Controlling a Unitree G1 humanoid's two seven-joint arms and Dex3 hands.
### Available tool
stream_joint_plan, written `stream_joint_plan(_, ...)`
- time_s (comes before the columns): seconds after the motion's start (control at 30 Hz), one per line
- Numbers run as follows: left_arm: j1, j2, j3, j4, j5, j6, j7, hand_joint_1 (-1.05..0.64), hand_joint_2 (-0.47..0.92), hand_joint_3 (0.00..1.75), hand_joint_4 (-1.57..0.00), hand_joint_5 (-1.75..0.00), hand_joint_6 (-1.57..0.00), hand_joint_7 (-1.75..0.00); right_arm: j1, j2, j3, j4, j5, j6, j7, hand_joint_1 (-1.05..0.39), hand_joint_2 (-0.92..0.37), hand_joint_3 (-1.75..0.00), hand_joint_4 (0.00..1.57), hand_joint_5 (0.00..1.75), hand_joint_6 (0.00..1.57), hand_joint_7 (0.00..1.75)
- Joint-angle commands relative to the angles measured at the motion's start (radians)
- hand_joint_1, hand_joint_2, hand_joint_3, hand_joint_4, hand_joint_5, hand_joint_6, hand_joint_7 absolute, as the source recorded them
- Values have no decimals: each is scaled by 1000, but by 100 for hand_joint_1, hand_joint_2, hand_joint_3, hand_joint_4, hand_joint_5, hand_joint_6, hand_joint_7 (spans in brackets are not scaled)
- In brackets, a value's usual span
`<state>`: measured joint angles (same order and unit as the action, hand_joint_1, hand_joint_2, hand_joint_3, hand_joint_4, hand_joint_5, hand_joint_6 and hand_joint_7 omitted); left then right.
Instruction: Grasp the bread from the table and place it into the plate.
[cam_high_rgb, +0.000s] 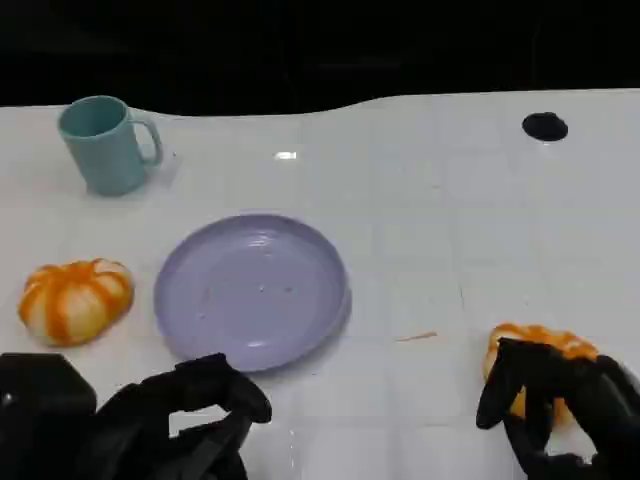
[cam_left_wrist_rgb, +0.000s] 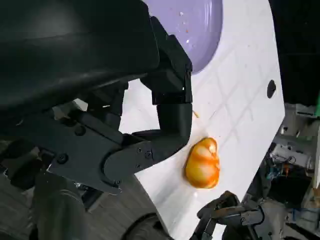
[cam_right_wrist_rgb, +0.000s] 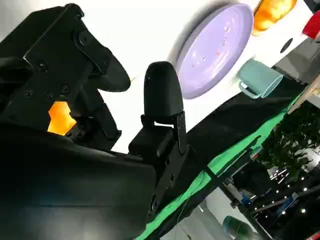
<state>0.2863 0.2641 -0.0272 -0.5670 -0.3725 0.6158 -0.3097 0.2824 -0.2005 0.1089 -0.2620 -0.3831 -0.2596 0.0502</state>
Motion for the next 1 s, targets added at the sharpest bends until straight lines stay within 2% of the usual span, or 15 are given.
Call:
stream_joint_plan(0.03, -4, 9, 8, -3, -2, 2, 1, -32, 80, 78, -68, -175, -59, -147, -1, -8, -3, 1, 7, -5, -6, 2, -27, -147, 95, 175, 78, 152)
stream_joint_plan(1.0, -15, 7, 6, 20, 3, -11, -5, -33, 80, 76, -67, -175, -60, -145, -17, -5, -3, 24, 1, -13, -11, 3, -27, -147, 94, 175, 78, 152)
